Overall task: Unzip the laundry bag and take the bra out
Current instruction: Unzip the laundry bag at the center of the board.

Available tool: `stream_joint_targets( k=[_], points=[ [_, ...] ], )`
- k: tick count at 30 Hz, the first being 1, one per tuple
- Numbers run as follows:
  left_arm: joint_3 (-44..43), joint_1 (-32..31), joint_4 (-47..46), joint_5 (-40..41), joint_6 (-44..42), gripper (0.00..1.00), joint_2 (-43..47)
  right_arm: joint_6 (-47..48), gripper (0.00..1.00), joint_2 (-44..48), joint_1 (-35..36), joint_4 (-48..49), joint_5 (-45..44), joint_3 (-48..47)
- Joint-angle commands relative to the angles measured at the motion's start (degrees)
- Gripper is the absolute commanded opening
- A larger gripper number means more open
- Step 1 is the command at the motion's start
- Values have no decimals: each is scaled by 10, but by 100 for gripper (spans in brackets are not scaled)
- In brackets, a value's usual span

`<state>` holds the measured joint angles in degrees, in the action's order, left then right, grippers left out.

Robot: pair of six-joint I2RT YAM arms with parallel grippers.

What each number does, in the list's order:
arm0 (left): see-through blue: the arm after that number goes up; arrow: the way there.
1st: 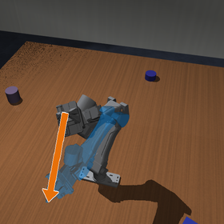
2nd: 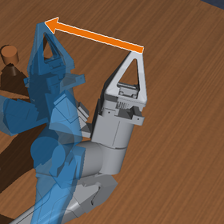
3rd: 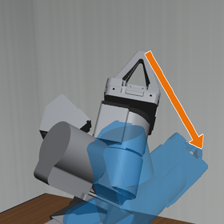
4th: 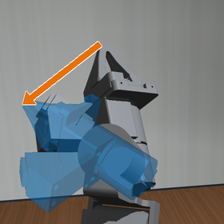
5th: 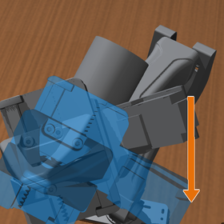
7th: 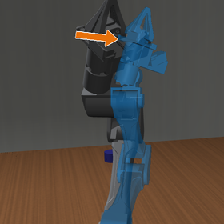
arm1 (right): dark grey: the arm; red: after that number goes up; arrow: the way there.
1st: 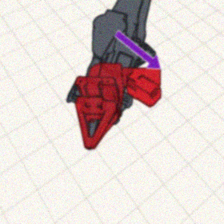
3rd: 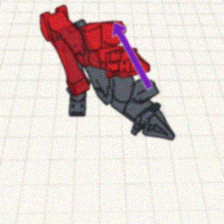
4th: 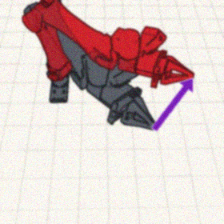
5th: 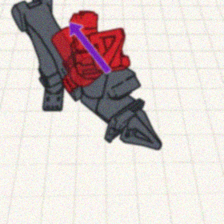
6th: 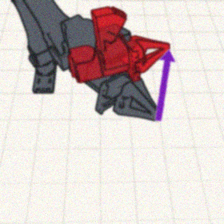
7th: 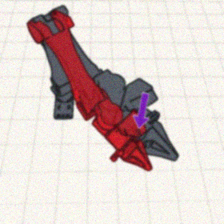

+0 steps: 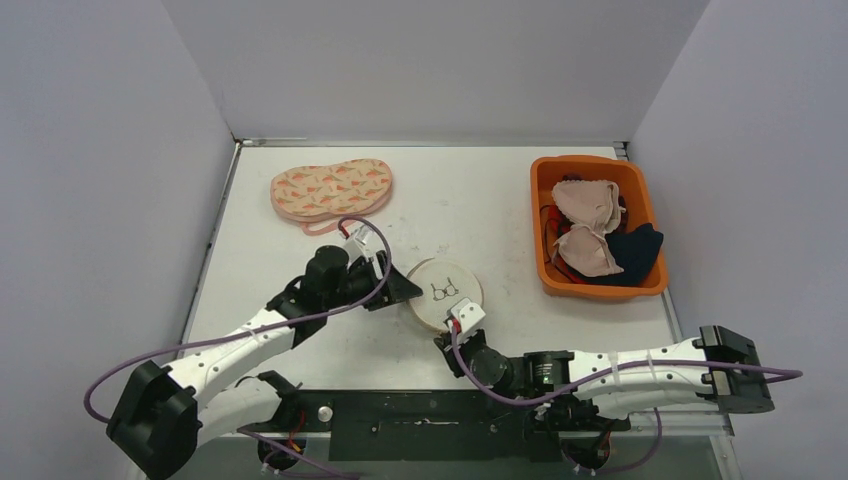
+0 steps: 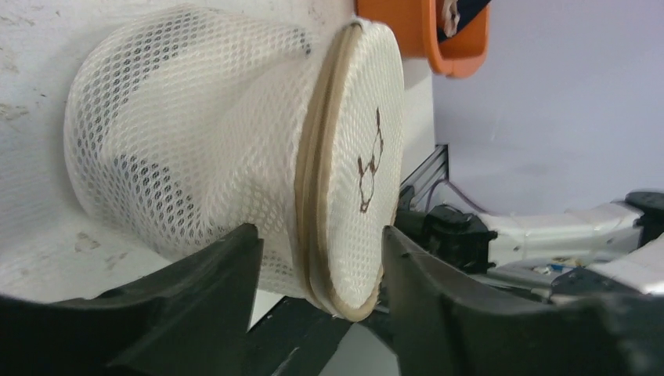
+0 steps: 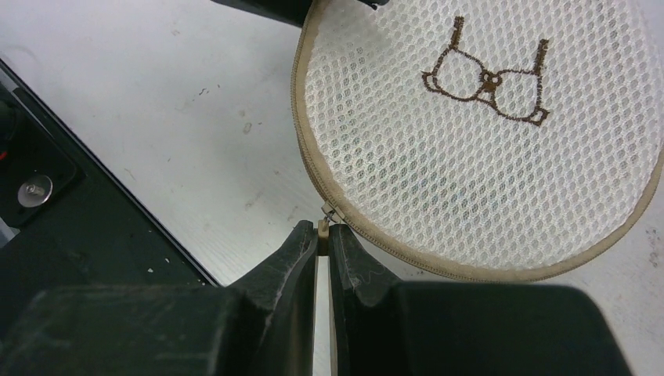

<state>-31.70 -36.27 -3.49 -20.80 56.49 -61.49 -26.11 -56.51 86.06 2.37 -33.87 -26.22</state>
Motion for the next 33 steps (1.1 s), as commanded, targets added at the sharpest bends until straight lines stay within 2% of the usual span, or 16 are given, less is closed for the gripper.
stream_joint_targets(
  k=[1, 4, 6, 9, 11, 13, 15, 20, 23, 25, 29, 33],
  points=[
    [31, -4, -20, 2, 11, 69, 77, -4, 5, -1, 6, 49, 1, -5],
    [55, -30, 49, 51, 35, 85, 159, -3, 5, -2, 6, 55, 5, -7],
    [69, -55, 86, 94, 57, 90, 213, 0, 5, -5, 6, 58, 7, -10],
    [98, -127, 107, 170, 116, 91, 275, 8, 5, -15, 6, 65, 13, -20],
    [116, -176, 84, 225, 162, 89, 293, 15, 5, -26, 5, 71, 17, -26],
    [122, -217, 60, 287, 180, 84, 288, 23, 5, -37, 5, 74, 18, -34],
    [117, -236, 32, 315, 189, 78, 264, 30, 5, -43, 5, 75, 20, -40],
    [84, -240, -25, 327, 195, 63, 175, 31, 5, -42, 5, 71, 23, -45],
    [85, -239, -46, 339, 207, 57, 146, 28, 5, -38, 5, 68, 24, -45],
    [89, -240, -59, 347, 217, 52, 134, 27, 5, -35, 5, 68, 25, -44],
    [94, -239, -61, 364, 223, 30, 132, 26, 5, -31, 5, 63, 24, -43],
    [89, -234, -42, 383, 216, 22, 146, 30, 5, -29, 5, 54, 19, -43]
  ],
)
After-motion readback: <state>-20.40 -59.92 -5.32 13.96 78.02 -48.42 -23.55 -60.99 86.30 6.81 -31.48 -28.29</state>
